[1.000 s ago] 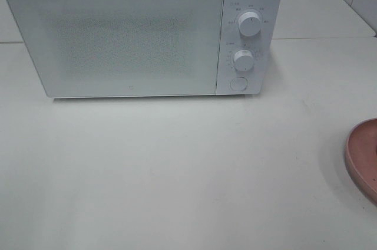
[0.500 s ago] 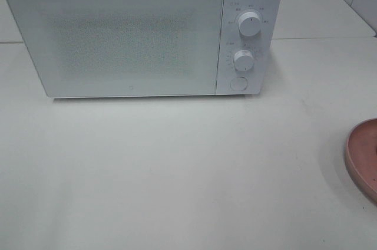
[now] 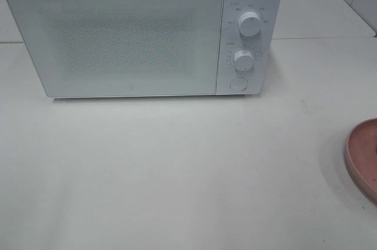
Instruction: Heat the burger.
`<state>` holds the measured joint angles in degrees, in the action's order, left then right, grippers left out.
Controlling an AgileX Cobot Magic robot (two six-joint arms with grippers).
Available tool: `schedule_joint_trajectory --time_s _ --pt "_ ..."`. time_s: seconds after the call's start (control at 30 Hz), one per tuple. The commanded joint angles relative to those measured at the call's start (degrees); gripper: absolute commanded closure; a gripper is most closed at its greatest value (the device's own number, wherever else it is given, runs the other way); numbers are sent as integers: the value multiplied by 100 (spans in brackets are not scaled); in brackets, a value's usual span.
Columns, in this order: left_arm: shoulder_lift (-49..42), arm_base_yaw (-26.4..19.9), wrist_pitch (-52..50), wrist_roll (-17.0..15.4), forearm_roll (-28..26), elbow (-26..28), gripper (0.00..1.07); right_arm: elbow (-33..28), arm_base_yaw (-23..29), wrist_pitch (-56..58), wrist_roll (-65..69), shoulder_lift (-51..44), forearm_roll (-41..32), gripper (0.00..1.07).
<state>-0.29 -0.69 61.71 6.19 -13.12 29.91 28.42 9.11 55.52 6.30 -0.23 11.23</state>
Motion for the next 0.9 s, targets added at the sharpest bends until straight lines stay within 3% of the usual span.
schedule_joint_trajectory --time_s 0.03,0.9 --pt "-143 -6 -52 6 -17 -6 6 -11 -29 -46 17 -143 34 33" --pt "-143 -6 -52 6 -17 -6 6 -11 -29 -46 17 -143 34 33"
